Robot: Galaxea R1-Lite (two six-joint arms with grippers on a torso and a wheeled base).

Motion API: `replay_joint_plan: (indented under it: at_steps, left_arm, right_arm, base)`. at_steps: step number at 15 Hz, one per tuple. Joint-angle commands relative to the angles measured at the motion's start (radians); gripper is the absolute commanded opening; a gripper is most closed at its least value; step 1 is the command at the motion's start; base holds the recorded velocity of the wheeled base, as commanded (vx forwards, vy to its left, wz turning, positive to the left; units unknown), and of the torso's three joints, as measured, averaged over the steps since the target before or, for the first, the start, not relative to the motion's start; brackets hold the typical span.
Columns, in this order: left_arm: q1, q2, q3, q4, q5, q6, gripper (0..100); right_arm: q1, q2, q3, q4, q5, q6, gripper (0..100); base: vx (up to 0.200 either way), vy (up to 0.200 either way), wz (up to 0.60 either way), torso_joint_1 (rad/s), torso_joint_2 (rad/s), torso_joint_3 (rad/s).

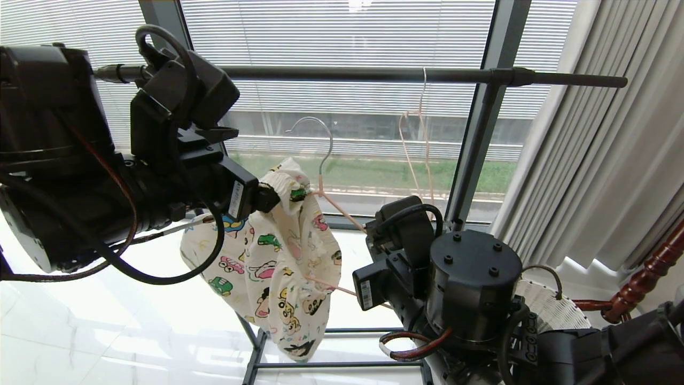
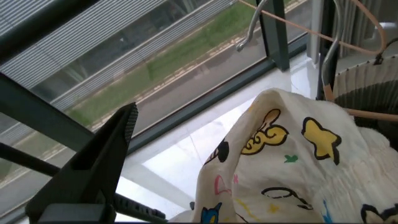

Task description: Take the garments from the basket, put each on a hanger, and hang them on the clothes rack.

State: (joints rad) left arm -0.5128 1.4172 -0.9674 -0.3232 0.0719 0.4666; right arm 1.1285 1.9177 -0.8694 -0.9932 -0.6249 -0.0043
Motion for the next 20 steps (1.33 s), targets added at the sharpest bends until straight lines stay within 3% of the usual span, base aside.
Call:
replay_joint_plan:
  at_steps: [1, 7, 11, 14, 18, 20]
  left_arm:
    - [0.033, -0.026, -0.010, 0.004, 0.002, 0.006, 100]
    - [0.096, -0.037, -0.063, 0.062, 0.083, 0.060, 100]
    - [0.085, -0.015, -0.123, 0.138, 0.129, 0.064, 100]
    - [0.039, 0.037, -0.180, 0.144, 0.230, 0.084, 100]
    - [-0.089, 0.009, -0.195, 0.309, 0.315, 0.096, 100]
    - [-0.096, 0.005, -0.208, 0.334, 0.355, 0.119, 100]
  right_arm:
    - [-0.001, -0.002, 0.003, -0.001, -0.001, -0.005, 0]
    - [0.010, -0.005, -0.002, -0.027, -0.001, -0.043, 0]
    - [0.057, -0.002, 0.000, -0.067, -0.004, -0.097, 0]
    - [0.076, 0.006, -0.003, -0.070, -0.007, -0.118, 0]
    - [0.043, 0.034, -0.062, -0.070, -0.058, -0.135, 0]
    - [0.030, 0.037, -0.071, -0.070, -0.062, -0.148, 0]
  base:
    - [0.000, 0.000, 0.00, 0.000, 0.00, 0.000]
    - [0.000, 0.000, 0.00, 0.000, 0.00, 0.000]
    - [0.000, 0.000, 0.00, 0.000, 0.00, 0.000]
    - [0.000, 0.000, 0.00, 0.000, 0.00, 0.000]
    - [0.000, 0.000, 0.00, 0.000, 0.00, 0.000]
    - [0.000, 0.000, 0.00, 0.000, 0.00, 0.000]
